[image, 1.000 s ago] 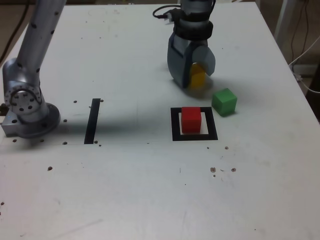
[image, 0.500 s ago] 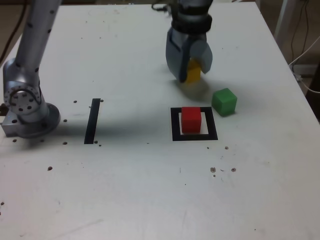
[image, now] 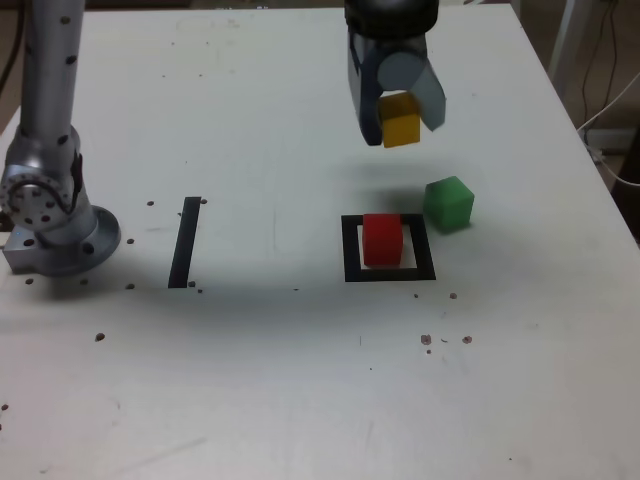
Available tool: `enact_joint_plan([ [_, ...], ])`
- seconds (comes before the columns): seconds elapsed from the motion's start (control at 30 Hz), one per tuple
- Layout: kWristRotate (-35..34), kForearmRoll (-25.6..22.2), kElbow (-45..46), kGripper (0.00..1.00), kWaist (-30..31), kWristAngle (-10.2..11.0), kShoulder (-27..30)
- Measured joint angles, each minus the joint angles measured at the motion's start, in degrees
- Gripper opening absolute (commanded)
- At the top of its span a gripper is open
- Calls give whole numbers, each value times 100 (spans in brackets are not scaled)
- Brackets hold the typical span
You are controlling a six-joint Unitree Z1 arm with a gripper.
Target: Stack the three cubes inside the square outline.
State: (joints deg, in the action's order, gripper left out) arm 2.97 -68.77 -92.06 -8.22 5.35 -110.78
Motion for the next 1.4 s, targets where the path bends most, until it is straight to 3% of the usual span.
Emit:
enact_joint_plan([
  [0.23,0,-497,21,15,517,13,52],
  [0.6,-6,-407,658,15,1061,213,180],
  [0.8,-249,-412,836,15,1098,14,261],
  [1.07,-494,41,867,15,1170,-228,183],
  [1.4,-717,349,854,15,1307,-335,-58],
])
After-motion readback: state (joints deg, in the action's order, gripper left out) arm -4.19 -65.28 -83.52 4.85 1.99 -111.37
